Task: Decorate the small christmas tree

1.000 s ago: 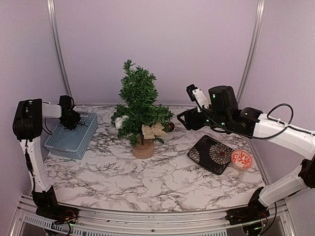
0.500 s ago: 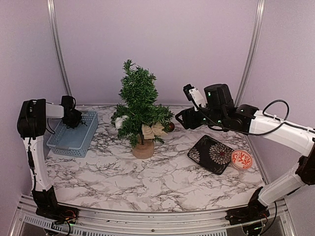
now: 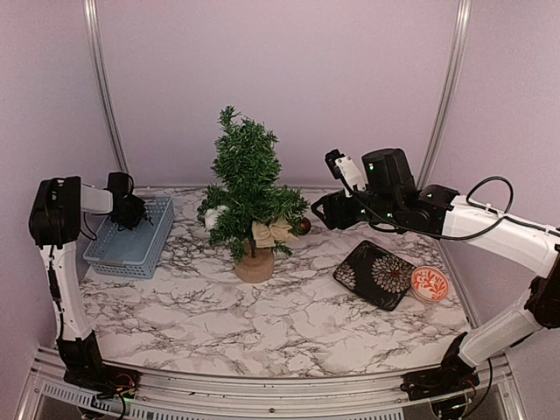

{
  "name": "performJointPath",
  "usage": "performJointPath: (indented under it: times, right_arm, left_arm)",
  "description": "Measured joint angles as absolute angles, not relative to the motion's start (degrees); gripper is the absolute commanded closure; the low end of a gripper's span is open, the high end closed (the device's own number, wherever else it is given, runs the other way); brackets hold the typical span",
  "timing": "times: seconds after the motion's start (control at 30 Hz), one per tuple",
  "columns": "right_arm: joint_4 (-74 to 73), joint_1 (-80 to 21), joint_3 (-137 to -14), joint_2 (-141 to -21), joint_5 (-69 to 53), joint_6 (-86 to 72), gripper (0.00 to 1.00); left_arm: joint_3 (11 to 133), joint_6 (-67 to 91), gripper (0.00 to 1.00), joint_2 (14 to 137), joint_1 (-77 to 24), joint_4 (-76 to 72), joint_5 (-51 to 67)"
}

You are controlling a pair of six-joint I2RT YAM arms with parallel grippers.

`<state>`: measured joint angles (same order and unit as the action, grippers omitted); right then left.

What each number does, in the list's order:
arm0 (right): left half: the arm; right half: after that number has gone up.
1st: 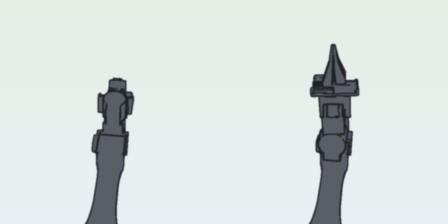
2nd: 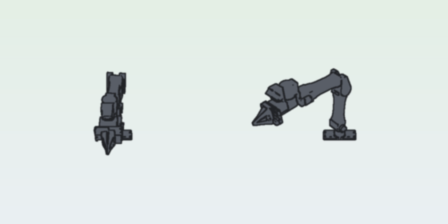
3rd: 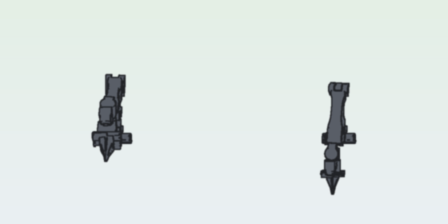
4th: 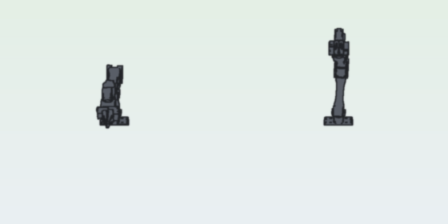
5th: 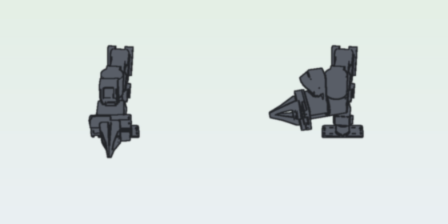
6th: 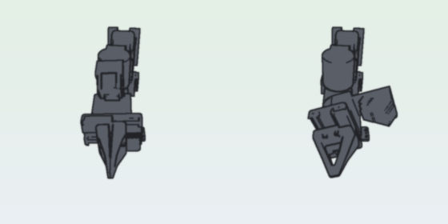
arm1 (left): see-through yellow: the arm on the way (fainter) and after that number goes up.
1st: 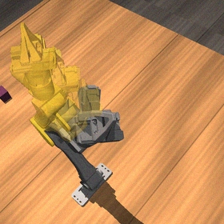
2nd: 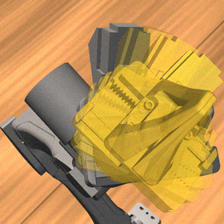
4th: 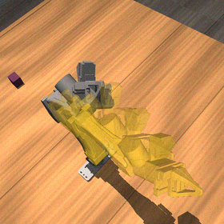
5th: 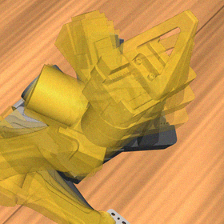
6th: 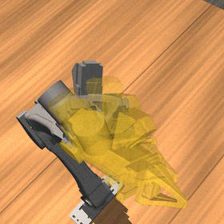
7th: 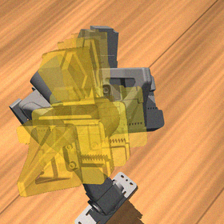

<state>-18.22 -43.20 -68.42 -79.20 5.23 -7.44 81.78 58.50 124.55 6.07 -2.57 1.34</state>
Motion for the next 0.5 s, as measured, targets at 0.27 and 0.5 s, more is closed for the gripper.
performJointPath:
  times: [0.27,0.5]
  right_arm:
    - [-18.20,-43.20,-68.42,-78.32,5.26,-8.32,0.33]
    - [-18.13,-43.20,-68.31,-78.24,5.19,-8.91,0.33]
  left_arm:
    - [78.43,58.89,0.79,122.54,6.07,-4.73,2.68]
    - [78.50,58.72,0.84,122.45,6.07,-4.62,3.05]
